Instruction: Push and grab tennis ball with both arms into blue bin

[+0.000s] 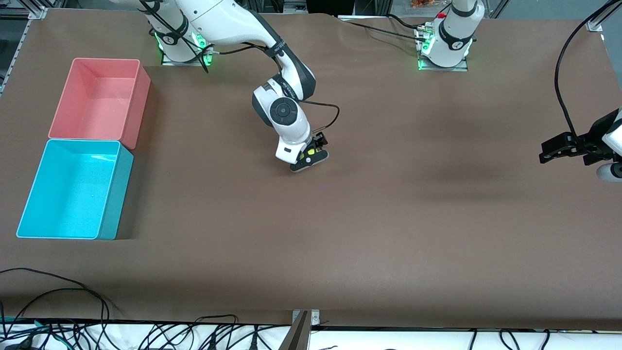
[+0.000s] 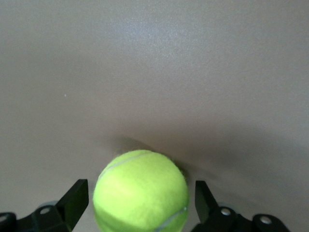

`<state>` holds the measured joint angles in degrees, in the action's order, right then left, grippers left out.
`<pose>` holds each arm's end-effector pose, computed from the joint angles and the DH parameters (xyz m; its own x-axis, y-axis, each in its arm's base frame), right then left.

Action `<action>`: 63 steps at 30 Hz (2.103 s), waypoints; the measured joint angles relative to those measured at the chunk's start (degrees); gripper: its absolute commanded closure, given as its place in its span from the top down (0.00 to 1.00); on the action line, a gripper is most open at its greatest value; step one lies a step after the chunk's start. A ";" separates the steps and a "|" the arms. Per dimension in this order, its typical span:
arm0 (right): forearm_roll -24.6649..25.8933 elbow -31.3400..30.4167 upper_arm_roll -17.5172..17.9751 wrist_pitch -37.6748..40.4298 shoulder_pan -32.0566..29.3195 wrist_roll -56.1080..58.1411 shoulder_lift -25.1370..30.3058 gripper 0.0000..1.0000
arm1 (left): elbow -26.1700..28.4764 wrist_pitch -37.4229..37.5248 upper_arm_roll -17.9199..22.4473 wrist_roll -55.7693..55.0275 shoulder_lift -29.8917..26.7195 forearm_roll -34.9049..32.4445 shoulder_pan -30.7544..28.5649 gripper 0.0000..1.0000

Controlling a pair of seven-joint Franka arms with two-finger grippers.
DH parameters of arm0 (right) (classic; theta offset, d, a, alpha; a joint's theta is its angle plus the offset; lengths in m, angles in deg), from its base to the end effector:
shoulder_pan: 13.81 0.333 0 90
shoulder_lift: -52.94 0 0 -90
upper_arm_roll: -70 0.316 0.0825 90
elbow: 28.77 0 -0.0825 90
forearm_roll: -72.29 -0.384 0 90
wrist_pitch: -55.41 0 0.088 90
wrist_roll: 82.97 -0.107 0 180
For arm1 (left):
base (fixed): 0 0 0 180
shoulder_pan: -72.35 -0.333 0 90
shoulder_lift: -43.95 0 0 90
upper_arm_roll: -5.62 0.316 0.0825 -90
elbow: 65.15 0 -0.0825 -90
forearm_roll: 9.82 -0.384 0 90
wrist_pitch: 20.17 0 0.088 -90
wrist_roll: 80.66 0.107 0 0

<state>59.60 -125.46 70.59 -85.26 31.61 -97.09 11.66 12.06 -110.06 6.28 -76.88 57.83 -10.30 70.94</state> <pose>0.4741 0.4900 0.1833 0.9264 0.3764 -0.0052 0.3710 -0.9152 -0.1572 0.6267 0.0226 0.5864 0.9993 -0.0301 -0.0216 -0.0303 -0.9995 -0.0097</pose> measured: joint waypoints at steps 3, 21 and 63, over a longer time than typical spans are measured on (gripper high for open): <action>0.04 0.06 -0.16 -0.02 0.00 0.02 0.00 0.23 | 0.00 0.00 0.00 0.00 0.00 0.00 0.00 1.00; 0.86 5.43 -6.89 12.45 -0.11 3.67 2.12 0.18 | 0.00 0.08 0.00 0.00 0.00 0.00 0.00 1.00; 0.93 14.75 -45.34 54.14 -4.19 24.70 11.50 0.19 | 0.00 0.15 0.00 0.00 0.02 0.00 0.00 1.00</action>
<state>60.53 -110.71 25.25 -31.12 27.42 -72.39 23.16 12.06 -109.90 6.29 -76.88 57.85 -10.30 70.94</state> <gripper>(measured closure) 0.326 0.000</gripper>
